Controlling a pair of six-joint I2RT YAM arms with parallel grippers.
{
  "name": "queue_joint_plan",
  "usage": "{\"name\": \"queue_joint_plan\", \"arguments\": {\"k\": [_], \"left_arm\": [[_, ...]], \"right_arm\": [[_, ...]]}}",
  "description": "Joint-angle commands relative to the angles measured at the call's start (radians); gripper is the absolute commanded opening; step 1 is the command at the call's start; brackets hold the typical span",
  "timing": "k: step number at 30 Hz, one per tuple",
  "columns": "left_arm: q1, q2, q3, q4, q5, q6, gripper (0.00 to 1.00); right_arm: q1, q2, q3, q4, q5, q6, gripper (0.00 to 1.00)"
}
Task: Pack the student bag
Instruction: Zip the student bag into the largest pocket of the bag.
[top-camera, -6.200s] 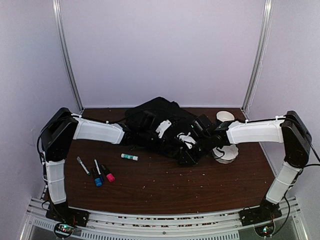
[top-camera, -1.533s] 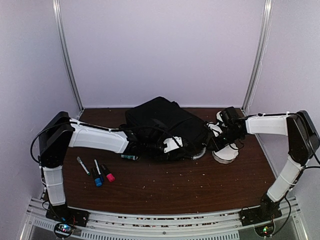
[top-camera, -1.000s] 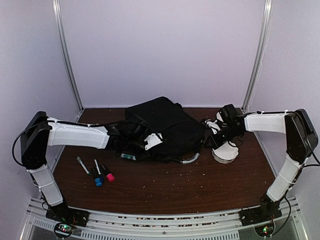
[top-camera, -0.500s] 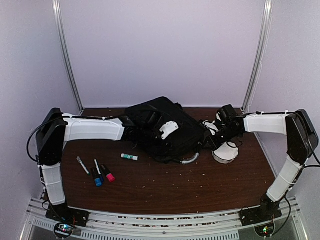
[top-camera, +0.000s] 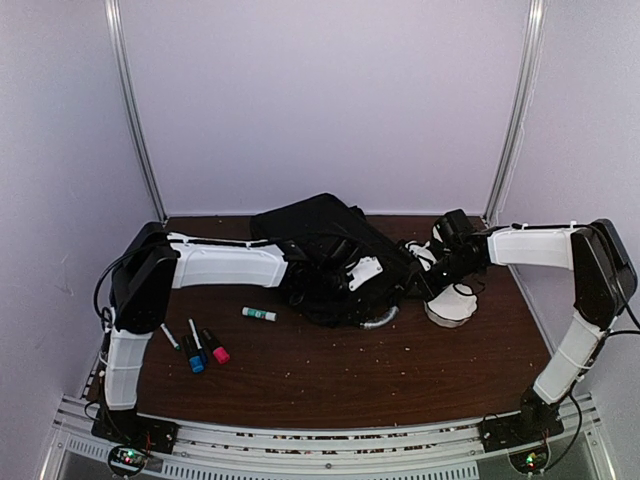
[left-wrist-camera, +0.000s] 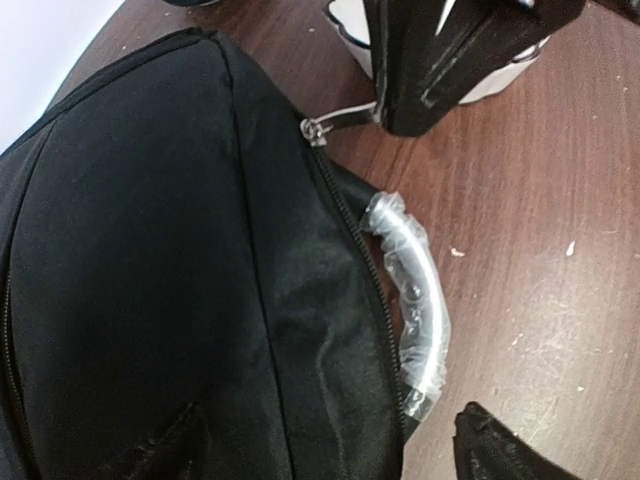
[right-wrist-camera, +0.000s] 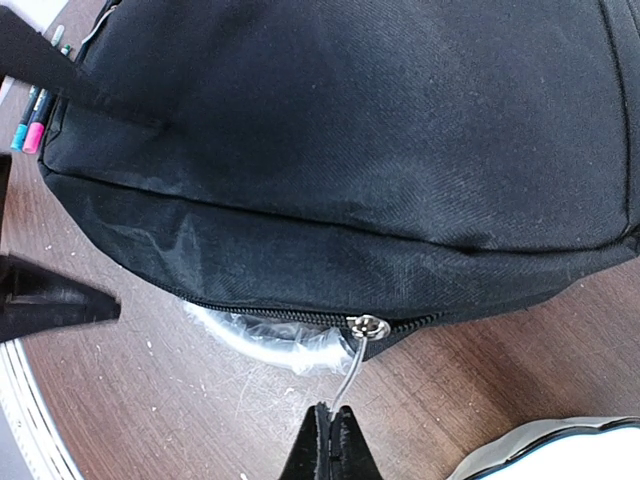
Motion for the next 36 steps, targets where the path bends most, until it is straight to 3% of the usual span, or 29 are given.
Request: {"name": "queue_joint_plan", "arguments": {"k": [1,5,10,21,33,34,36], "left_arm": [[-0.003,0.002,0.015,-0.008,-0.085,-0.009,0.73],[-0.003,0.006,0.02,0.004,-0.058,-0.013,0.45],[-0.003,-0.004,0.011,0.002,-0.04,-0.013,0.0],[-0.003,-0.183,-0.185,-0.035,-0.1,0.013,0.0],[0.026,-0.373,-0.461,-0.086,-0.258,-0.033,0.0],[0.043,-0.383,-0.478,-0.086,-0.256,-0.049,0.05],[0.075,-0.412,-0.511,-0.076,-0.226,-0.076,0.32]], "right_arm": [[0.003,-0.035,-0.008,0.008,-0.04,0.009,0.0],[0.003,-0.032,-0.008,0.007,-0.041,0.009,0.0],[0.002,-0.035,-0.011,0.007,-0.041,0.012,0.0],[-0.06,-0.009,0.016,0.005,0.058,0.065,0.0],[-0.086,0.043,0.066,-0.004,0.038,0.071,0.0],[-0.082,0.042,0.066,-0.005,0.021,0.068,0.0],[-0.066,0.037,0.064,-0.013,-0.012,0.051,0.0]]}}
